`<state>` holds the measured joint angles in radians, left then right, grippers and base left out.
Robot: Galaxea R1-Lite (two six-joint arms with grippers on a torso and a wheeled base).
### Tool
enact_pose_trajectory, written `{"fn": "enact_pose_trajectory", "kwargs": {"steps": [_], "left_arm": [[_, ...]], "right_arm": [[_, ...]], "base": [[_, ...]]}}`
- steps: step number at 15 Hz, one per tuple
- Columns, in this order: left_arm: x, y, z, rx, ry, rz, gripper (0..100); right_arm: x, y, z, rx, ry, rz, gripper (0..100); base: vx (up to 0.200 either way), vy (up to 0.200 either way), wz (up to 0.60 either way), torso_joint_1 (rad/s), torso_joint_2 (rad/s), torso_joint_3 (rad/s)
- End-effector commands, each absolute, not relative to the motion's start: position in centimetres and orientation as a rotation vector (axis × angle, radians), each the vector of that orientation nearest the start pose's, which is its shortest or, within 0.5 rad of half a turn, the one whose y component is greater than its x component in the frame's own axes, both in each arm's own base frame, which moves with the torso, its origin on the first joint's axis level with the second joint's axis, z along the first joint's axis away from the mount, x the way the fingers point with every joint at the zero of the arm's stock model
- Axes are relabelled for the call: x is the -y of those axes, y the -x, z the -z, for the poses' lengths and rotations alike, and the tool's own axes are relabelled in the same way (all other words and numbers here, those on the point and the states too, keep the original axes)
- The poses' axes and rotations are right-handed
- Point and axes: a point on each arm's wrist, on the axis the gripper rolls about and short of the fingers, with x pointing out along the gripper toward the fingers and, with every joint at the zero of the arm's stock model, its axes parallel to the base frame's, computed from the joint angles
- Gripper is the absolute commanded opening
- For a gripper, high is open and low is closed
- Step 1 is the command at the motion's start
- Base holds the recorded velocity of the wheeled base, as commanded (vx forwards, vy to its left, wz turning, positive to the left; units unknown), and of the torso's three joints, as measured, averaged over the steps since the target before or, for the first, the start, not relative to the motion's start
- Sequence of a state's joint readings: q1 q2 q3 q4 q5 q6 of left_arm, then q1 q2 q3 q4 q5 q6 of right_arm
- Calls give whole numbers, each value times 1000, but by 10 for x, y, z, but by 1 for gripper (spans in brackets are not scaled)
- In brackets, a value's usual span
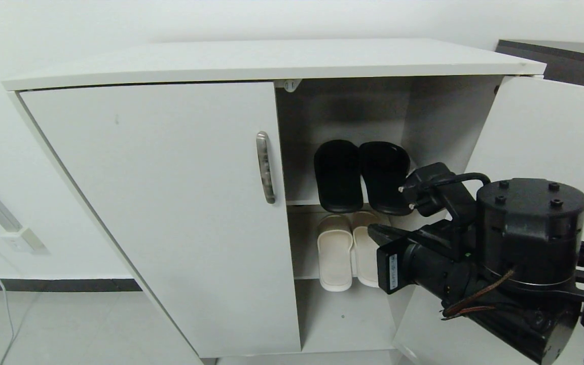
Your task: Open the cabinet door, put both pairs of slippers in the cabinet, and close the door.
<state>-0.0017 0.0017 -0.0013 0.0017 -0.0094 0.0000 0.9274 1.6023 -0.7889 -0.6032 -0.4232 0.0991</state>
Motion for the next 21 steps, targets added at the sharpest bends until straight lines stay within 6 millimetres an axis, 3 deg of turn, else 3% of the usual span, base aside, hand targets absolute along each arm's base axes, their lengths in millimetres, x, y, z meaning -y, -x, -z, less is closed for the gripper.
{"fn": "enact_pose_trajectory", "kwargs": {"steps": [1,6,21], "left_arm": [[0,23,-76,-2,0,11,0],[0,23,-76,-2,0,12,0],[0,23,-76,-2,2,12,0]], "right_arm": [[-225,-180,-197,-207,49,-492,0],[-225,-180,-196,-212,55,-491,0],[-228,-182,-186,-240,75,-490,0]], "base": [[0,0,0,0,0,0],[0,0,0,0,0,0],[-200,0,0,2,2,3]]}}
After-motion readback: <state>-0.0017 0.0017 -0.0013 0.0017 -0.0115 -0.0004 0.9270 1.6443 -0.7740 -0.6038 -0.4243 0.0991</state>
